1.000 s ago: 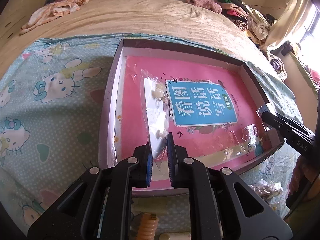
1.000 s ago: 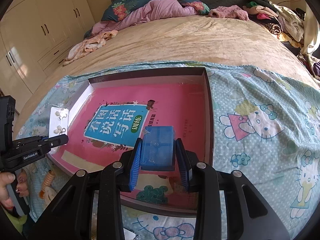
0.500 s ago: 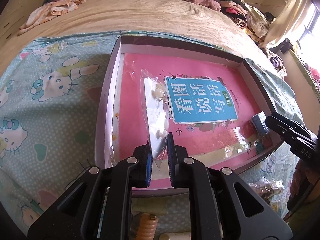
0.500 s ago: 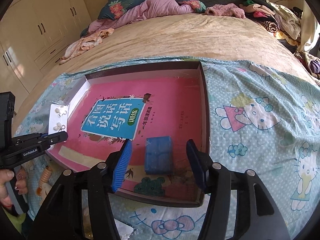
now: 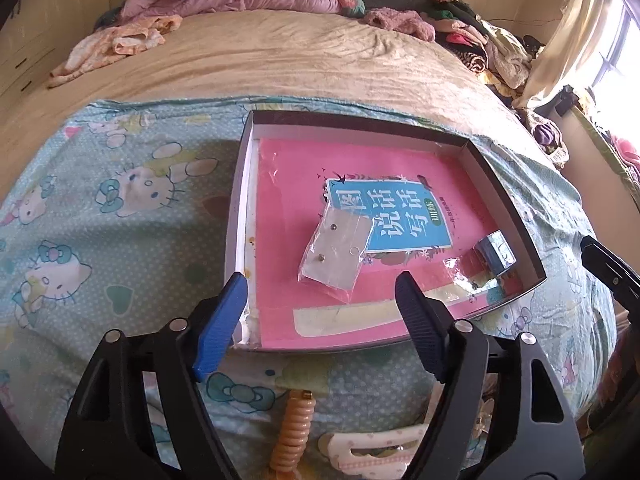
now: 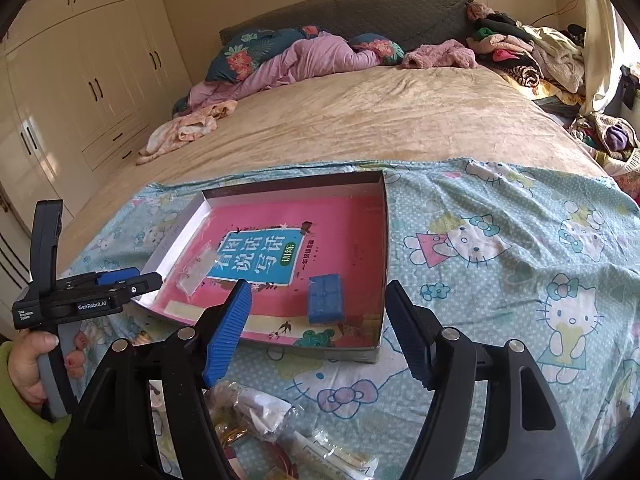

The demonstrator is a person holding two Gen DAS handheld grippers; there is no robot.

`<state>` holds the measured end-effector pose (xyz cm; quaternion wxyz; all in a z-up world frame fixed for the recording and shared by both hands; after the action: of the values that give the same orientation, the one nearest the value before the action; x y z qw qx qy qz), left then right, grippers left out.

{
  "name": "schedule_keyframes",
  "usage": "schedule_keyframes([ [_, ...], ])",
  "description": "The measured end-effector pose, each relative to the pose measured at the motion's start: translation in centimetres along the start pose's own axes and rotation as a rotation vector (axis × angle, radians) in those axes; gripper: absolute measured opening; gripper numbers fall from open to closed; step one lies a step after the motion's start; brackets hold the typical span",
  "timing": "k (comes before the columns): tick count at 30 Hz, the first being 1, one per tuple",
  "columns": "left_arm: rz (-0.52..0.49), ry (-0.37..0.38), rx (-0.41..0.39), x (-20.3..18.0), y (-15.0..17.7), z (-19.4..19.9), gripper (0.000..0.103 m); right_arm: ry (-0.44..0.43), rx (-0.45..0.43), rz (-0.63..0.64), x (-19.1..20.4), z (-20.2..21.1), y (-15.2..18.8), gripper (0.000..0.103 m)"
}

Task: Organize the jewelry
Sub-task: 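Grasp the orange coiled hair tie with the left tool while the right tool grasps the bagged yellow bangles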

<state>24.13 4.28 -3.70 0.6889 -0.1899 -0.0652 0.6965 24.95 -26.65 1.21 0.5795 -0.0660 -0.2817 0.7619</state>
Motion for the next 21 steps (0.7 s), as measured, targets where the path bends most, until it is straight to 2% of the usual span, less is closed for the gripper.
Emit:
schedule_keyframes([
  [3, 0.008, -0.004, -0.042, 0.3, 0.6, 1.9, 0.082, 0.02, -0.043, -0.001, 0.3, 1.8, 0.7, 0.09],
  [5, 0.01, -0.011, -0.065, 0.4, 1.1, 3.0, 0.087, 0.024, -0.061, 0.01, 0.6, 2.8, 1.2, 0.091],
  [13, 0.031, -0.014, -0.137, 1.4, 3.1, 6.4, 0.09, 0.027, -0.089, 0.035, 1.7, 5.9, 3.2, 0.091],
  [21, 0.031, -0.021, -0.156, 1.7, 5.2, 7.7, 0.09, 0.026, -0.074, 0.065, 3.2, 7.1, 5.8, 0.091],
])
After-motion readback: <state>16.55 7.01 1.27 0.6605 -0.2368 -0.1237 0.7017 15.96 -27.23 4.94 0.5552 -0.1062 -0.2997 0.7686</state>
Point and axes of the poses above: each gripper's, at about its wrist camera, not at the fingertips, and z roughly against the way its jaws point, x to its left, y to its underside, the point moved 1 cm from there along -z, roughly the way its jaws point, and after that the axes turned 15 degrees about x, right-handed, at the moved point
